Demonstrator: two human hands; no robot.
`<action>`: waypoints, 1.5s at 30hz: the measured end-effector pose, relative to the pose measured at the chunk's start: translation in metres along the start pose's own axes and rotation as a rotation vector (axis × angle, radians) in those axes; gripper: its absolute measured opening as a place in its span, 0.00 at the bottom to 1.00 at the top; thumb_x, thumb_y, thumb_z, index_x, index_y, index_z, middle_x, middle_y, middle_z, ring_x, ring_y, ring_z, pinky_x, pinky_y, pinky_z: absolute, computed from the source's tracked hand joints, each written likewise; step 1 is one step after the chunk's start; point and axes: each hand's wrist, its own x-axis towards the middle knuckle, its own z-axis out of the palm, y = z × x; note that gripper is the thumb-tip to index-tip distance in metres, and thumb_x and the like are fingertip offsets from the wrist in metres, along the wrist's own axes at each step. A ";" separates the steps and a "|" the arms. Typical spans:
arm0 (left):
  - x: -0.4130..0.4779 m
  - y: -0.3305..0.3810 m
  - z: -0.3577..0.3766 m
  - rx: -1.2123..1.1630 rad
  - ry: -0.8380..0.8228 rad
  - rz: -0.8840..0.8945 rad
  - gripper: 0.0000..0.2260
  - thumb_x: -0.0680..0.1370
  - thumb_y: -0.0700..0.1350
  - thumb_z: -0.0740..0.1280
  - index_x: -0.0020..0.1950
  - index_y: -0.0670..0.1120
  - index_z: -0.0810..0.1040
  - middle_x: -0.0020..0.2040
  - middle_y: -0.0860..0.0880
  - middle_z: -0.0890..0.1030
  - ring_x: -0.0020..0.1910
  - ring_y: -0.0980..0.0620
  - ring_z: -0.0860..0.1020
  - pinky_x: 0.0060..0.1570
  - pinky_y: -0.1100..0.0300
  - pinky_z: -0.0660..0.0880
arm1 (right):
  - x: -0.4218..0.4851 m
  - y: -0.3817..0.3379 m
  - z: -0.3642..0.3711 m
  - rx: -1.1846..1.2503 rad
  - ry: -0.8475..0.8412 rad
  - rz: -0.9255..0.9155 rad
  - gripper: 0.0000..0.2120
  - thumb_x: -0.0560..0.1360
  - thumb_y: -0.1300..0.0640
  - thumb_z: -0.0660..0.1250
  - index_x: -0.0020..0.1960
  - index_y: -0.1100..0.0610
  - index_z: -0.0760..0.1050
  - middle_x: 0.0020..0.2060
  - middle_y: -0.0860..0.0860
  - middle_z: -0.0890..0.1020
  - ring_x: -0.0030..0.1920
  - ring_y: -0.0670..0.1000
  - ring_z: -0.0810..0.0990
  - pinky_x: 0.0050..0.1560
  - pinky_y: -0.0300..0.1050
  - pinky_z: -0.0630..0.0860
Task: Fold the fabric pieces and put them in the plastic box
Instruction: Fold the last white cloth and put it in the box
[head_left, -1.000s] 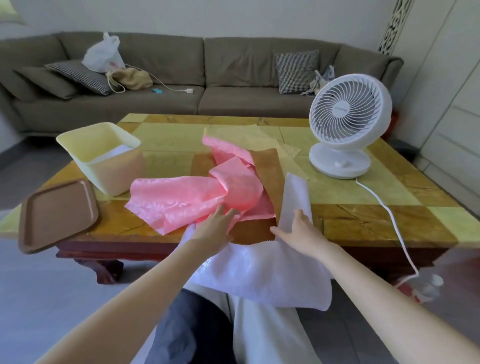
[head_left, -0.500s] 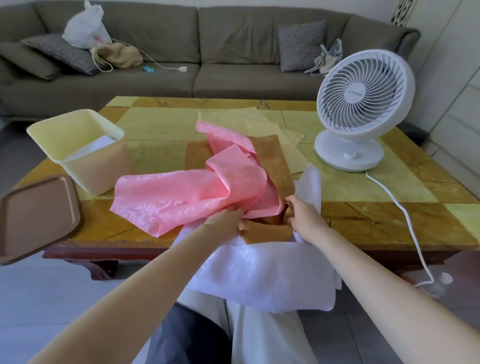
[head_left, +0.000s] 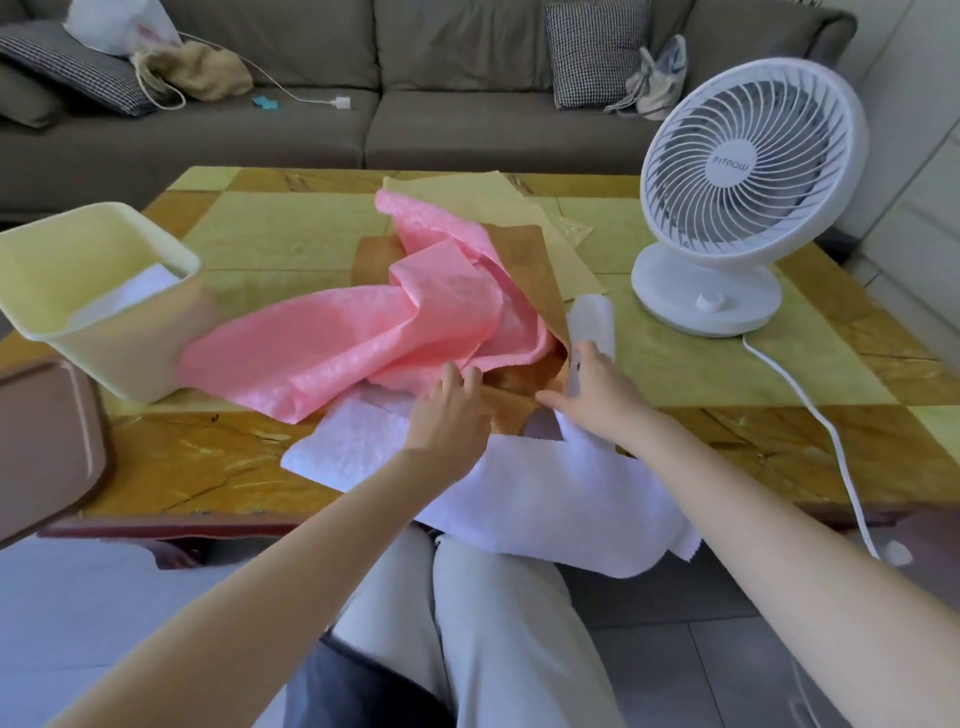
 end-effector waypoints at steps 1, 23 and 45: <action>-0.007 0.001 0.000 -0.004 0.015 0.046 0.14 0.79 0.44 0.59 0.63 0.40 0.65 0.57 0.43 0.67 0.54 0.43 0.71 0.45 0.56 0.70 | -0.008 0.001 0.004 -0.043 -0.039 0.026 0.34 0.74 0.45 0.68 0.71 0.60 0.57 0.65 0.58 0.69 0.62 0.61 0.72 0.57 0.52 0.71; -0.073 -0.058 -0.032 0.091 -0.165 0.097 0.14 0.80 0.40 0.56 0.63 0.50 0.72 0.62 0.50 0.75 0.60 0.47 0.72 0.57 0.58 0.64 | -0.122 0.025 0.063 -0.455 -0.251 -0.193 0.26 0.76 0.59 0.61 0.72 0.58 0.58 0.66 0.57 0.65 0.68 0.57 0.65 0.66 0.52 0.67; -0.038 0.006 -0.294 -0.409 0.659 0.095 0.05 0.77 0.40 0.64 0.50 0.42 0.78 0.40 0.47 0.76 0.41 0.46 0.71 0.38 0.58 0.65 | -0.108 -0.131 -0.259 -0.338 0.839 -0.319 0.16 0.72 0.69 0.58 0.53 0.56 0.77 0.53 0.61 0.80 0.53 0.63 0.77 0.48 0.48 0.70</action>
